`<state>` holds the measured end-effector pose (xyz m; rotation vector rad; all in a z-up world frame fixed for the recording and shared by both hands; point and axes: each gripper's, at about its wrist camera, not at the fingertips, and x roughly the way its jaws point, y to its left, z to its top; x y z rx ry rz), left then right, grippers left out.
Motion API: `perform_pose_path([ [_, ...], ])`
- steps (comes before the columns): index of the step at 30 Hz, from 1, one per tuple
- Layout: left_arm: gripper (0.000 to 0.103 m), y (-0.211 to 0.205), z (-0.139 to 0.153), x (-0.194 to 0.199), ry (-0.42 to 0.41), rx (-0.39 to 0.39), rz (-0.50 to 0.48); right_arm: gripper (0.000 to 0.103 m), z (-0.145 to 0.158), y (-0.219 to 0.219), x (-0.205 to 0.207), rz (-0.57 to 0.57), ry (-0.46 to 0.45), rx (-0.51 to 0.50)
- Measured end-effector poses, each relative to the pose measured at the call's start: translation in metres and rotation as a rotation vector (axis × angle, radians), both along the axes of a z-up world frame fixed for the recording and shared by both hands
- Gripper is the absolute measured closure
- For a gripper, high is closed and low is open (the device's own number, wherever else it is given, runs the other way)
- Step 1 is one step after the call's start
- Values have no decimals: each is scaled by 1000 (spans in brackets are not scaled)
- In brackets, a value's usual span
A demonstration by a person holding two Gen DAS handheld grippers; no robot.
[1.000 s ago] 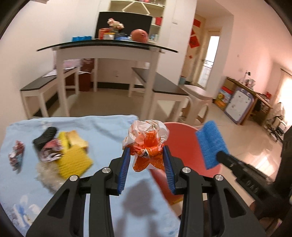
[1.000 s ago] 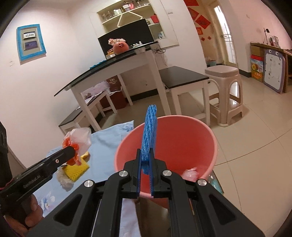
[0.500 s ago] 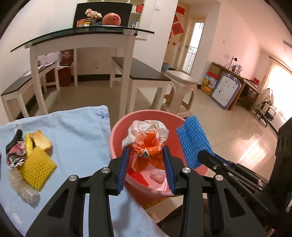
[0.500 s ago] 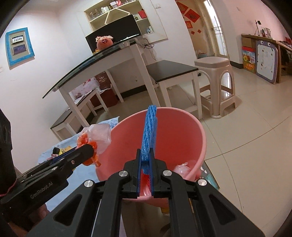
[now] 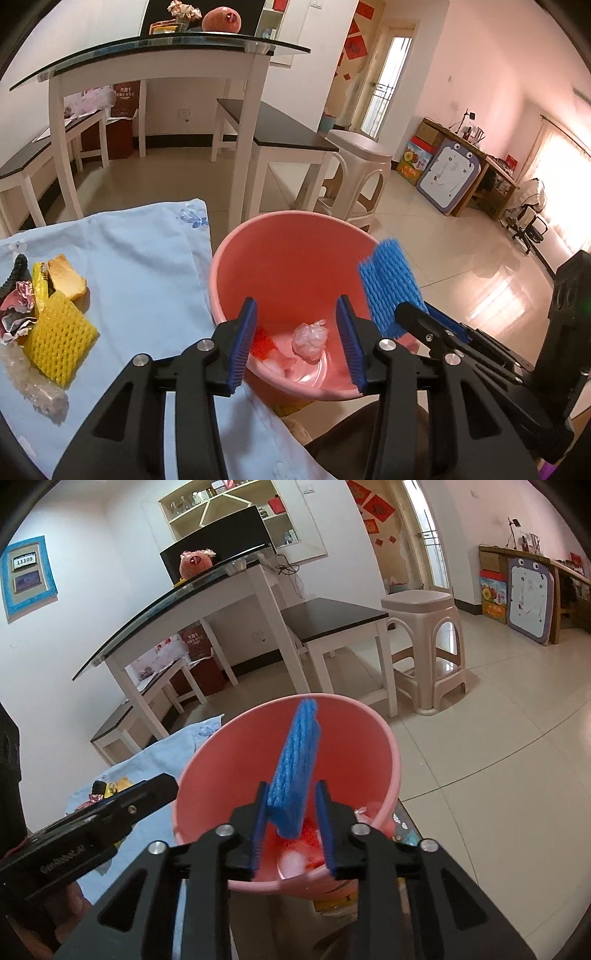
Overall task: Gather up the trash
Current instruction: 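Open both tools over the pink bucket to drop the wrapper and blue net, then move both open tools back over the remaining trash on the table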
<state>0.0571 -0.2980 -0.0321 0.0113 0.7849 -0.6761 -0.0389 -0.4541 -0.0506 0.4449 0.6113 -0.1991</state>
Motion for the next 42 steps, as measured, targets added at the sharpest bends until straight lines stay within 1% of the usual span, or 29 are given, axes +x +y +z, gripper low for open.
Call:
perform_pose_path([
  [2,58,1,4,-3,-12,-4,-2,74,1,0,-1,2,-2,-3],
  [6,58,7,12,-10,-46,-12,-4,72,4,3,-3,6,-8,-14],
  [10,58,12,16,-16,-57,-12,3,69,9,7,-5,18,-19,-26],
  [13,58,17,19,-21,-67,-11,14,67,15,13,-6,32,-29,-36],
  [16,58,26,22,-24,-90,-5,35,66,20,24,-6,56,-35,-45],
  [20,58,40,27,-28,-95,-2,63,66,23,42,-5,96,-35,-51],
  [26,58,68,30,-37,-130,24,121,65,27,69,-2,152,-32,-72],
  [32,58,97,33,-45,-153,31,183,62,28,99,4,205,-28,-61],
  [35,58,119,35,-50,-168,35,229,62,28,117,9,238,-20,-44],
  [39,58,150,37,-58,-200,57,304,62,27,153,16,301,-17,-59],
  [42,58,176,36,-61,-203,65,370,62,25,177,23,347,-11,-61],
])
